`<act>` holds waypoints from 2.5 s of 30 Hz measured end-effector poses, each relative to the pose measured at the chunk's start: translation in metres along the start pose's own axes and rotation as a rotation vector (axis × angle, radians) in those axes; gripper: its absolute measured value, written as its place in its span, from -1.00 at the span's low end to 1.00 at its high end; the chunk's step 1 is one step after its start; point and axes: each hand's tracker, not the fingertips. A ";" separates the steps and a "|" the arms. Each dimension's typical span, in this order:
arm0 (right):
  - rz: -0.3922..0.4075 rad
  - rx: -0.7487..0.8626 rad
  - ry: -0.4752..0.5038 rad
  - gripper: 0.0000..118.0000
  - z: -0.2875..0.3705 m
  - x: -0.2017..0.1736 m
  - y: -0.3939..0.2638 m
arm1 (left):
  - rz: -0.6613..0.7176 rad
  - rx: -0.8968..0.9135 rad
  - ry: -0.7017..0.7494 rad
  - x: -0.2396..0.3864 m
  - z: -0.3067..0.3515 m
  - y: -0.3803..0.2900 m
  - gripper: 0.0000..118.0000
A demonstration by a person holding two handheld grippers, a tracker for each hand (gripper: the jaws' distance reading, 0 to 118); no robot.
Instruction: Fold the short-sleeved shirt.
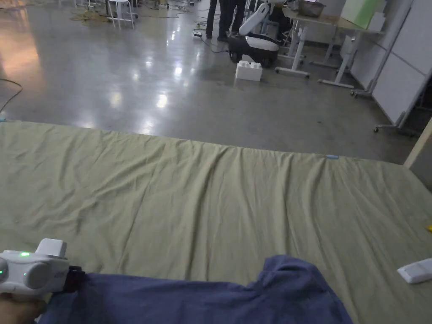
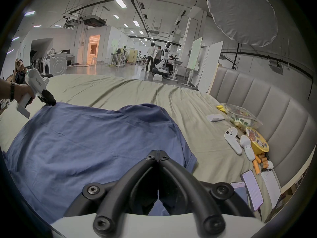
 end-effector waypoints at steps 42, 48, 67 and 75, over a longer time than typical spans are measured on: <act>0.019 -0.225 0.068 -0.92 -0.208 0.076 0.122 | 0.060 0.261 -0.059 -0.007 0.154 -0.027 -0.92; -0.005 -0.055 0.040 -0.92 -0.137 0.094 0.187 | 0.066 0.389 -0.037 -0.017 0.217 0.000 -0.92; -0.017 0.344 -0.053 -0.92 0.018 0.147 0.386 | 0.063 0.709 0.002 -0.050 0.422 0.121 -0.92; -0.027 0.412 -0.104 -0.92 0.037 0.152 0.463 | 0.078 0.773 0.027 -0.053 0.465 0.186 -0.92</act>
